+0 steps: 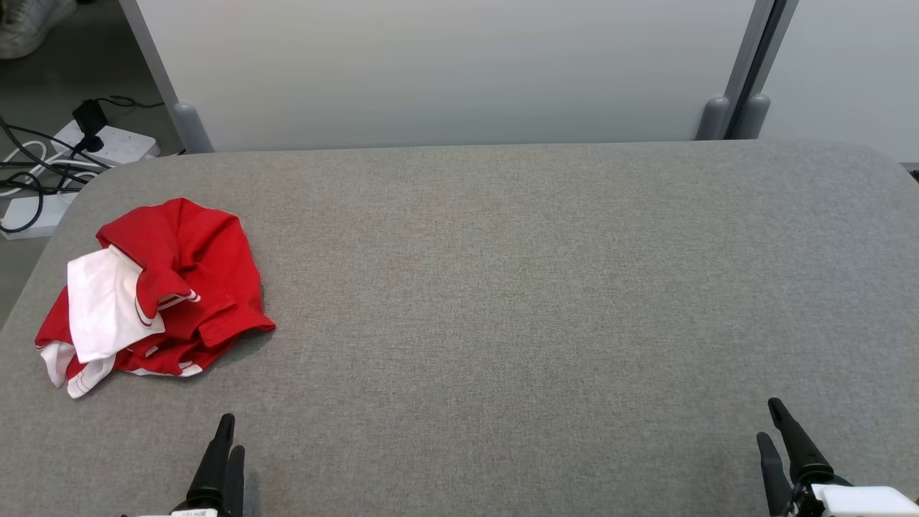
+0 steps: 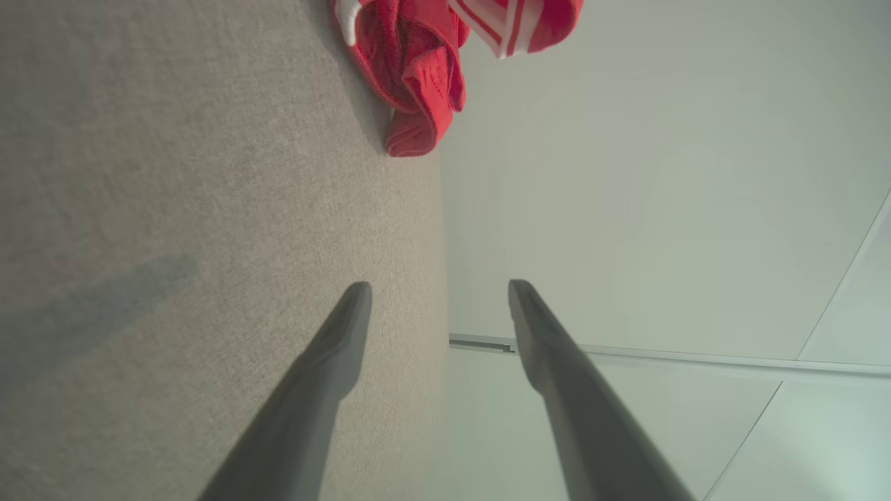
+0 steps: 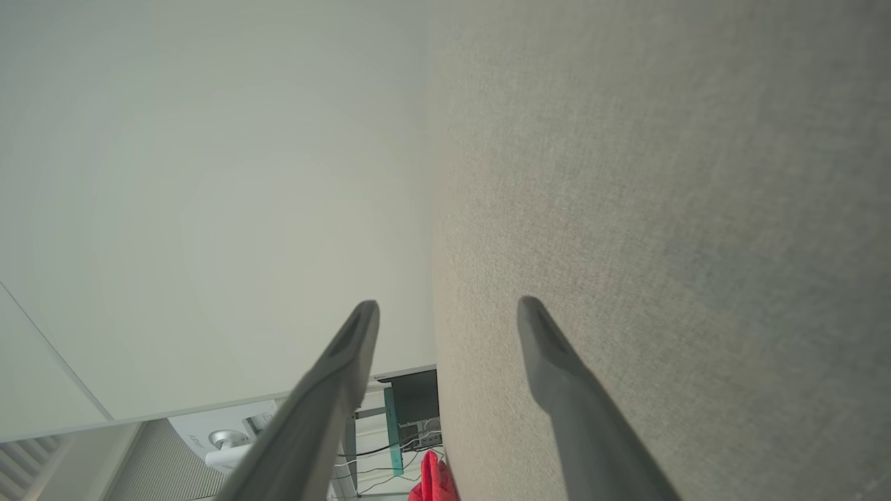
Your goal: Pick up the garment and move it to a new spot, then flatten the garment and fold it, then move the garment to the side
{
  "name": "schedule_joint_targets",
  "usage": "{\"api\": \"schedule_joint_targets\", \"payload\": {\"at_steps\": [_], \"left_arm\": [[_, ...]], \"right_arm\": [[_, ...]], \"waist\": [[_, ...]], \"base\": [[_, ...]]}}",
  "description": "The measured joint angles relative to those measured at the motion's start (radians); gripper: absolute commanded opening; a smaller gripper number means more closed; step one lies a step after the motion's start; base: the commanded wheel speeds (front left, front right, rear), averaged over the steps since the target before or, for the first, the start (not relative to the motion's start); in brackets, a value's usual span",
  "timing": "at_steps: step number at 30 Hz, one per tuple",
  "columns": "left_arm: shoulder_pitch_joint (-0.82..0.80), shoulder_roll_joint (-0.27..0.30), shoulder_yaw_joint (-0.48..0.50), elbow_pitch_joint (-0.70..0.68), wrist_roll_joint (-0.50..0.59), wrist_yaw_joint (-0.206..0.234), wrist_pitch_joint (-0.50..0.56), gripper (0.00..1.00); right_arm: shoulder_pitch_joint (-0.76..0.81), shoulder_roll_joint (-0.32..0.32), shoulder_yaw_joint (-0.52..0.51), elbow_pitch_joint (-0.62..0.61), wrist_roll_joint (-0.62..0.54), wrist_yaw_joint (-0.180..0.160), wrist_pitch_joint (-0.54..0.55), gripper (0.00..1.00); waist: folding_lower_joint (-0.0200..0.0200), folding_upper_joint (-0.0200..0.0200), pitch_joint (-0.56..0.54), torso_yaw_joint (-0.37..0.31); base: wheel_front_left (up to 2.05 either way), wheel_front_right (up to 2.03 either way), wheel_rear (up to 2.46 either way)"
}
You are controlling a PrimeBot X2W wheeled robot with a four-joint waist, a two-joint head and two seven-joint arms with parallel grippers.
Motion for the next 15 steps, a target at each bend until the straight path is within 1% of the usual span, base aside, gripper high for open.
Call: {"api": "schedule_joint_targets", "payload": {"at_steps": [3, 7, 15], "left_arm": [[-0.001, 0.004, -0.001, -0.003, 0.002, 0.0, -0.002, 1.0], [-0.002, 0.015, -0.014, -0.004, 0.014, 0.0, -0.019, 1.0], [-0.031, 0.053, -0.053, -0.004, 0.075, 0.0, -0.05, 1.0]], "right_arm": [[-0.002, 0.0, 0.011, 0.0, -0.008, 0.0, -0.009, 1.0], [-0.007, -0.001, 0.025, 0.001, -0.039, 0.0, -0.02, 1.0], [-0.043, -0.002, 0.034, 0.002, -0.132, 0.0, -0.041, 1.0]], "waist": [[0.0007, 0.0, -0.003, -0.001], [0.0004, 0.0, -0.002, -0.002], [0.0002, 0.0, 0.001, -0.003]], "base": [[0.0, 0.0, 0.0], [0.0, 0.0, 0.0], [0.0, 0.0, 0.0]]}}
